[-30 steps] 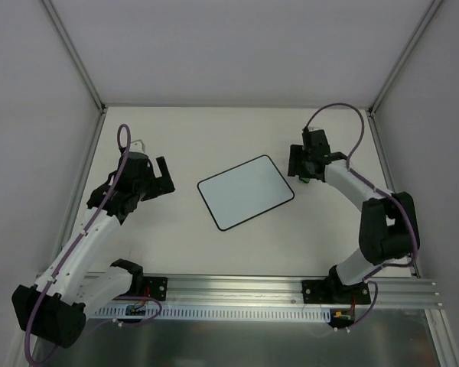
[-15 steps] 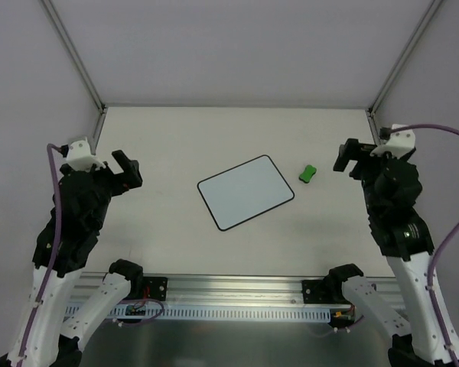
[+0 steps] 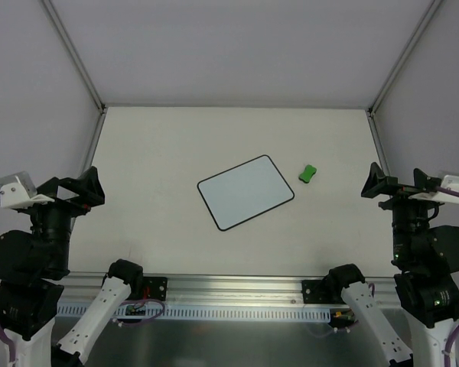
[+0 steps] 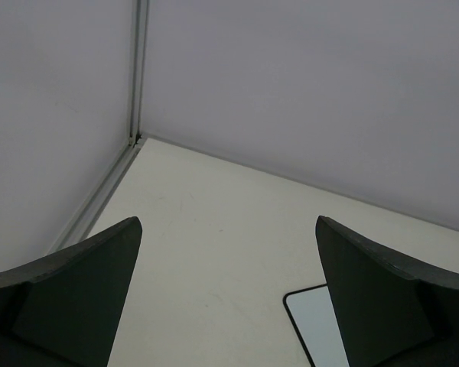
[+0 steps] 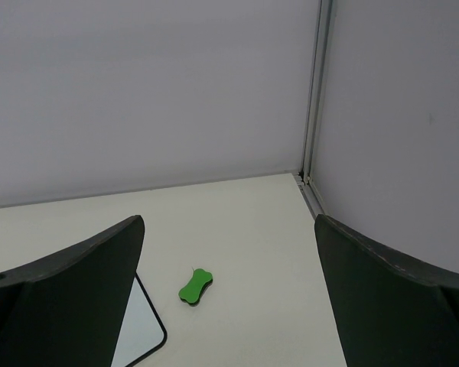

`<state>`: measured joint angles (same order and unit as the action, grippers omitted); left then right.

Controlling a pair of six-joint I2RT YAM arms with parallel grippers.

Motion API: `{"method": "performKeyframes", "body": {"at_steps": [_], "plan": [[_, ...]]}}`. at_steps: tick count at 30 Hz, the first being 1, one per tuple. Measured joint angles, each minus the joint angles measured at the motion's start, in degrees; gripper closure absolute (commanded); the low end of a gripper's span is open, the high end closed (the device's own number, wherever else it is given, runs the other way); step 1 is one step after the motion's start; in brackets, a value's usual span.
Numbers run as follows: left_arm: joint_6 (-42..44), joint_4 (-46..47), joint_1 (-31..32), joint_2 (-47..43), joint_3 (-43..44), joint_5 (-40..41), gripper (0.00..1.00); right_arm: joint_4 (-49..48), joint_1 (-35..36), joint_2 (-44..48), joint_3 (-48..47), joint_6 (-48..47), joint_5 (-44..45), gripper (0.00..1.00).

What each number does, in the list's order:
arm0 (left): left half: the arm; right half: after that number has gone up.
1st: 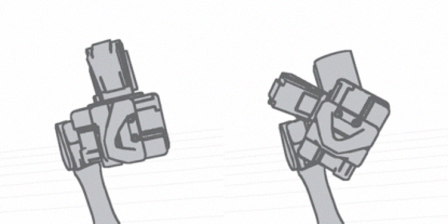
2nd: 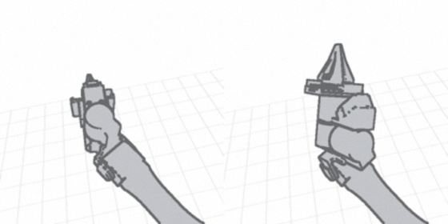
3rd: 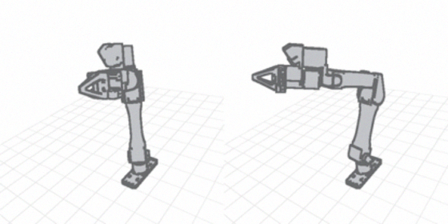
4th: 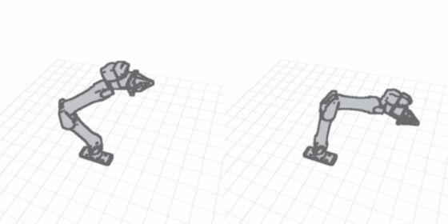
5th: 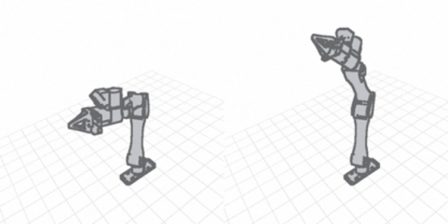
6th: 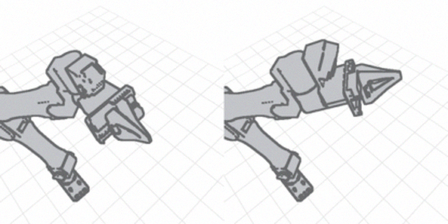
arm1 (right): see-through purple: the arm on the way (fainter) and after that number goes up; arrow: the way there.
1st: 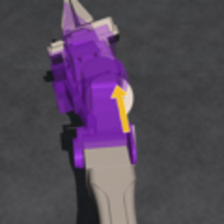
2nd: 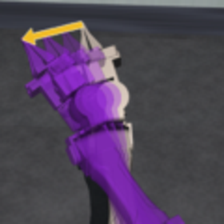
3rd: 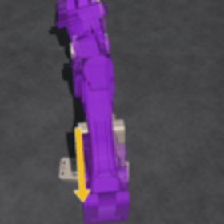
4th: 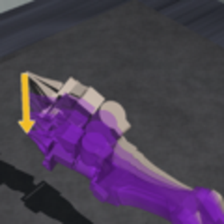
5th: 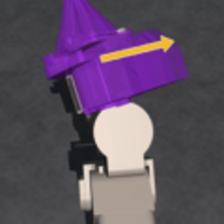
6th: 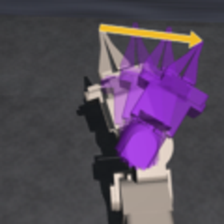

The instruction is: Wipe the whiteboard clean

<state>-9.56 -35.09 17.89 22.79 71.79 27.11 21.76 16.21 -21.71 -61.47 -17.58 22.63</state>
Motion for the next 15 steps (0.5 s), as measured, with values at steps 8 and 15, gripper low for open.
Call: {"method": "performKeyframes", "body": {"at_steps": [8,15], "plan": [[0.04,-0.66,0.00,-0.70,-0.02,0.42,0.01,0.68,0.00,0.17,0.46,-0.57,-1.55,0.01],[0.02,-0.83,0.00,-0.70,-0.04,0.39,0.01,0.83,0.00,0.17,0.46,-0.70,-2.38,0.01]]}}
